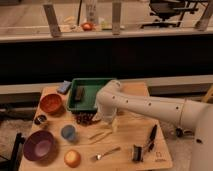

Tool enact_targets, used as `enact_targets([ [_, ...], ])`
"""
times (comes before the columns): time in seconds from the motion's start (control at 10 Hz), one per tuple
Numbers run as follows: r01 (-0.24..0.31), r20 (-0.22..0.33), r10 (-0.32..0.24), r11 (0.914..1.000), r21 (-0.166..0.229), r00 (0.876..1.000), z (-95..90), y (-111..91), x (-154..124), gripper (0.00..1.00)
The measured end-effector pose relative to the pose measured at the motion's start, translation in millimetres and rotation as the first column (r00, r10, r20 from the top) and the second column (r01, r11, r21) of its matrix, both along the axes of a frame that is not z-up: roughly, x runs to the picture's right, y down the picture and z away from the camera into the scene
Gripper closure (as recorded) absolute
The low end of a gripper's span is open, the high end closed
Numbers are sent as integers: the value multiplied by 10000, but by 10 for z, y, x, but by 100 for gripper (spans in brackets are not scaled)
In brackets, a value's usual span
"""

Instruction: Place banana in red bowl

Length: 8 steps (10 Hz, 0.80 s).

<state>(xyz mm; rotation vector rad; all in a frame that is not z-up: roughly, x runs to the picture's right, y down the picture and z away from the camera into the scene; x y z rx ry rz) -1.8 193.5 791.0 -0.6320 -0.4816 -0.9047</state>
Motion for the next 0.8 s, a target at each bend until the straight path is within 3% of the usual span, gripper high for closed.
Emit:
enact_targets([
  [0.6,-626,-62,623,9952,-759,9980,254,355,-202,20],
  [0.8,-847,-120,839,9920,-931,9964,344,448,-203,30],
])
